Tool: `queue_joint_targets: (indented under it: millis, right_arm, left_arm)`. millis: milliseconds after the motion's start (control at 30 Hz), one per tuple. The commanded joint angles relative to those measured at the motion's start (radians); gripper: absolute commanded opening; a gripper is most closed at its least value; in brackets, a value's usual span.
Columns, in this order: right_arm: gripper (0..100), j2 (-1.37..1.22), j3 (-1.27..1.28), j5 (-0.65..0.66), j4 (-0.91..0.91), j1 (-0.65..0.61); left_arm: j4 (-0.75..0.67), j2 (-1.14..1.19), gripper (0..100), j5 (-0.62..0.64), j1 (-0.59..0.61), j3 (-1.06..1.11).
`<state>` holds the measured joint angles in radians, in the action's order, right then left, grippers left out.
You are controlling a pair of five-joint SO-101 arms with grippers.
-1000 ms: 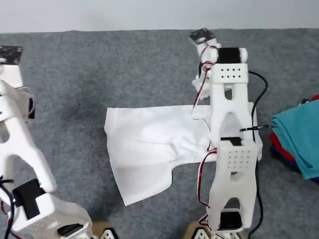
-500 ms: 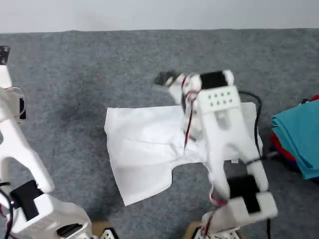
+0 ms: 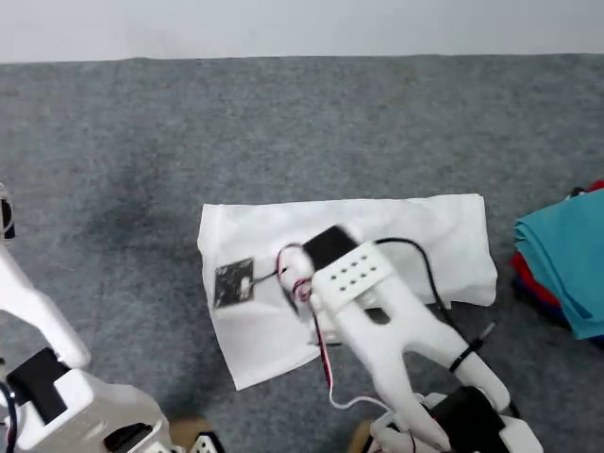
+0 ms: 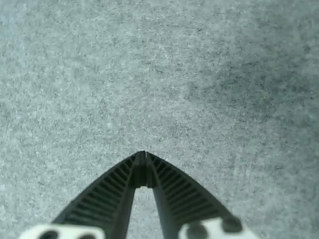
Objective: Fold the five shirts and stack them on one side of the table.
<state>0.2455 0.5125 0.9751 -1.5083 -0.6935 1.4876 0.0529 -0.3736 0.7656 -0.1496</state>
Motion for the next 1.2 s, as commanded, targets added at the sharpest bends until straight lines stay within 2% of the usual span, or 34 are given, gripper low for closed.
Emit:
queue_joint_targets:
  millis: [0, 233, 567, 967, 1167]
  right_arm:
    - [24.7, 0.041, 0.02, 0.011, 0.056, -0.058]
    - [25.5, 0.031, 0.026, 0.005, 0.061, -0.173]
    - [25.4, -0.154, 0.017, -0.118, 0.101, -0.294]
    - [25.0, -0.315, 0.017, -0.144, 0.24, -0.311]
    - [9.8, -0.354, 0.017, -0.144, 0.295, -0.306]
  left_arm:
    - [-0.041, -0.041, 0, -0.009, 0.006, 0.012]
    - [-0.048, -0.041, 0, -0.005, 0.006, 0.022]
    - [-0.046, -0.041, 0, -0.008, 0.006, 0.022]
    - [-0.041, -0.043, 0, -0.008, 0.006, 0.022]
    - [-0.041, -0.043, 0, -0.008, 0.006, 0.022]
